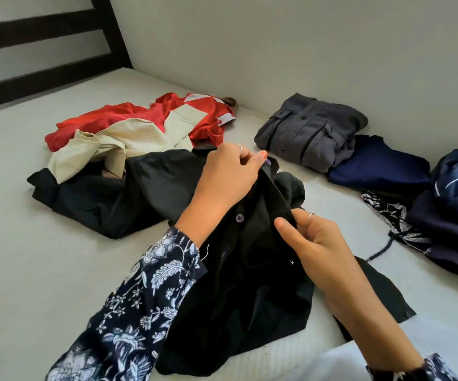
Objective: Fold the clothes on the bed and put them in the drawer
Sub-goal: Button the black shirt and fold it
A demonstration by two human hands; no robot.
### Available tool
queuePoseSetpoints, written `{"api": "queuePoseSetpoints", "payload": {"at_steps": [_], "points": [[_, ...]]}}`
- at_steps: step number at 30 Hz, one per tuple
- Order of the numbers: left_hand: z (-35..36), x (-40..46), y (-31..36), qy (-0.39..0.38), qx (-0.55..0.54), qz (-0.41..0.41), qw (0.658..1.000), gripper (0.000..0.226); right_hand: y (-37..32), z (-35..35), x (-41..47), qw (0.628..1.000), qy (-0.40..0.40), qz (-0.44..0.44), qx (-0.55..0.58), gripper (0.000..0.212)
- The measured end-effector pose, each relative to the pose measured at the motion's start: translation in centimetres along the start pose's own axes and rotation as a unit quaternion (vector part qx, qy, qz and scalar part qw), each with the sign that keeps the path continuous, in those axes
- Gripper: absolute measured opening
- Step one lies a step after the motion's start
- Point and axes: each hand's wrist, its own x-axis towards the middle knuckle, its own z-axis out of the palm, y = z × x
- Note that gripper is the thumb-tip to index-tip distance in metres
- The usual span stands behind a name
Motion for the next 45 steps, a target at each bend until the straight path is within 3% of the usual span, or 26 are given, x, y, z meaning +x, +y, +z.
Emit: {"api": "queuePoseSetpoints", "payload": {"at_steps": [1, 4, 7, 9, 14, 17, 28, 37, 39, 42, 43, 45], "points": [[0.2, -0.1, -0.1, -0.002, 0.002, -0.003, 1.0, 0.041, 0.2, -0.1, 0.0, 0.999, -0.001, 0.018, 0.026, 0.05], [0.2, -1.3, -0.2, 0.03, 0.012, 0.017, 0.999, 0.031, 0.7, -0.3, 0.2, 0.992, -0.003, 0.068, 0.103, 0.021], [-0.5, -5.0, -0.5, 0.179, 0.01, 0.084, 0.98, 0.016, 0.9, -0.3, 0.1, 0.986, -0.002, 0.093, 0.135, 0.021], [-0.5, -7.9, -0.9, 0.23, -0.014, 0.091, 0.969, 0.008, 0.9, -0.2, 0.3, 0.985, 0.001, 0.099, 0.144, 0.021], [1.7, -11.4, -3.2, 0.166, -0.08, -0.036, 0.982, 0.01, 0.9, -0.1, 0.3, 0.983, -0.003, 0.112, 0.146, 0.022], [2.6, -11.4, -3.3, 0.116, -0.136, -0.064, 0.982, 0.013, 1.0, 0.0, 0.2, 0.98, 0.001, 0.125, 0.156, 0.022], [3.1, -11.2, -2.7, 0.115, -0.158, -0.057, 0.979, 0.007, 0.4, 0.3, -0.4, 0.974, 0.01, 0.128, 0.189, 0.018], [3.9, -10.3, -1.5, 0.128, -0.085, 0.012, 0.988, 0.001, -0.7, -0.2, -0.8, 0.955, 0.009, 0.123, 0.269, 0.006], [3.9, -10.1, -1.5, 0.135, -0.071, 0.024, 0.988, 0.003, -0.5, -0.3, -0.7, 0.954, 0.005, 0.123, 0.275, 0.016], [3.9, -10.1, -1.4, 0.155, -0.068, 0.028, 0.985, 0.004, -0.2, -0.2, -0.6, 0.951, 0.0, 0.122, 0.285, 0.05], [3.8, -10.1, -1.4, 0.162, -0.071, 0.025, 0.984, 0.004, -0.2, -0.2, -0.6, 0.949, 0.006, 0.122, 0.29, 0.051], [3.7, -10.3, -1.3, 0.17, -0.088, 0.015, 0.981, 0.003, -0.5, -0.1, -0.8, 0.954, 0.019, 0.11, 0.28, 0.028]]}}
